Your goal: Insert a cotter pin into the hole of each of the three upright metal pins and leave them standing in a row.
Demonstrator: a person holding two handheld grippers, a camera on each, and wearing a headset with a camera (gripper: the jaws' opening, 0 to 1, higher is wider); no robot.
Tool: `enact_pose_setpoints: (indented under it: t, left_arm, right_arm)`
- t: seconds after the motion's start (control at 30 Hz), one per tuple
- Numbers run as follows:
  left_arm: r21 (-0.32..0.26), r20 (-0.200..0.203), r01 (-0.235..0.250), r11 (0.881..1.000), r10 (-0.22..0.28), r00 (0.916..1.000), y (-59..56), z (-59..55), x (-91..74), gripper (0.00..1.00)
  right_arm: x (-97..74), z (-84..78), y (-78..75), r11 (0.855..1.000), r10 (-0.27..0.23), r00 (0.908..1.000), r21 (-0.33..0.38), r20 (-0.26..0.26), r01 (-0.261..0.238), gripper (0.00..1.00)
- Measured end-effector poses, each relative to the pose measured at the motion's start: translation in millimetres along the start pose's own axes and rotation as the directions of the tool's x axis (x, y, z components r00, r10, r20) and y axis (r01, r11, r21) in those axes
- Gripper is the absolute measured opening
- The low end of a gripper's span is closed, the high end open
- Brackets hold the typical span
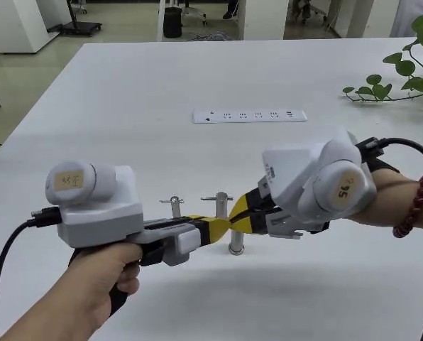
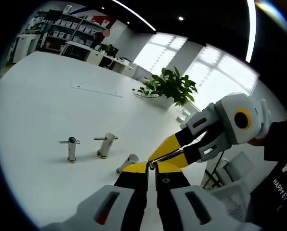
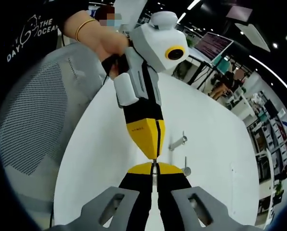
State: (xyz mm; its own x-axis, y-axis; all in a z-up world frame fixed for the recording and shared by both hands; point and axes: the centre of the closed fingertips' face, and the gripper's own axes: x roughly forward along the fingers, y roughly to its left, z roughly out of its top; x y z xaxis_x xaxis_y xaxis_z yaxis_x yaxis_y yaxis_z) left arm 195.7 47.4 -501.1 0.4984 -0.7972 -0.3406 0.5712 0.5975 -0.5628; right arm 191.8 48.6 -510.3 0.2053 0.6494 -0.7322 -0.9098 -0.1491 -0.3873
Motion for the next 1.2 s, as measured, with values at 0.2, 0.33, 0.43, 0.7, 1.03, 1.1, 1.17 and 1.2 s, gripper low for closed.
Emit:
enact_pose_setpoints:
  t: [0.2, 0.33, 0.43, 0.7, 1.03, 1.1, 1.17, 1.2]
  left_arm:
    - [-0.006, 0.002, -0.002, 1.0, 0.002, 1.0, 0.3, -0.5, -1.0, 0.0]
    - [0.039, 0.008, -0.004, 0.999, 0.003, 1.0, -1.4, 0.6, -1.7, 0.0]
    - [0.081, 0.012, -0.003, 0.997, 0.002, 0.9999, -1.4, 1.3, -1.8, 0.0]
    - [0.153, 0.017, 0.0, 0.988, -0.003, 0.9998, -3.3, 1.6, -2.8, 0.0]
    - [0.228, 0.027, 0.01, 0.974, -0.017, 0.9995, -1.4, 2.8, -10.2, 0.0]
    - [0.235, 0.032, 0.022, 0.972, -0.031, 0.999, -1.4, 1.7, -12.6, 0.0]
    - [0.241, 0.033, 0.029, 0.97, -0.038, 0.9987, -0.2, 0.4, -14.4, 0.0]
    - [0.247, 0.033, 0.034, 0.968, -0.044, 0.9985, 1.3, -0.3, -15.8, 0.0]
  right_arm:
    - [-0.3, 0.8, 0.7, 1.0, 0.0, 1.0, -0.006, 0.0, 0.0, 0.0]
    - [-0.4, 1.4, -0.4, 1.0, -0.004, 1.0, 0.008, 0.006, 0.003, 0.0]
    - [-0.6, 1.5, -0.8, 0.999, -0.005, 0.9999, 0.033, 0.013, 0.004, 0.0]
    - [0.1, 1.4, -1.0, 0.993, -0.003, 0.999, 0.117, 0.044, -0.002, 0.0]
    - [-3.8, 1.4, -1.7, 0.931, 0.01, 0.9901, 0.36, 0.14, -0.061, 0.01]
    - [-4.7, 1.2, -0.5, 0.904, 0.016, 0.986, 0.418, 0.166, -0.085, 0.02]
    - [-5.8, 1.7, -0.2, 0.885, 0.016, 0.9818, 0.454, 0.189, -0.102, 0.04]
    - [-6.8, 2.4, 0.1, 0.868, 0.013, 0.9787, 0.483, 0.205, -0.113, 0.05]
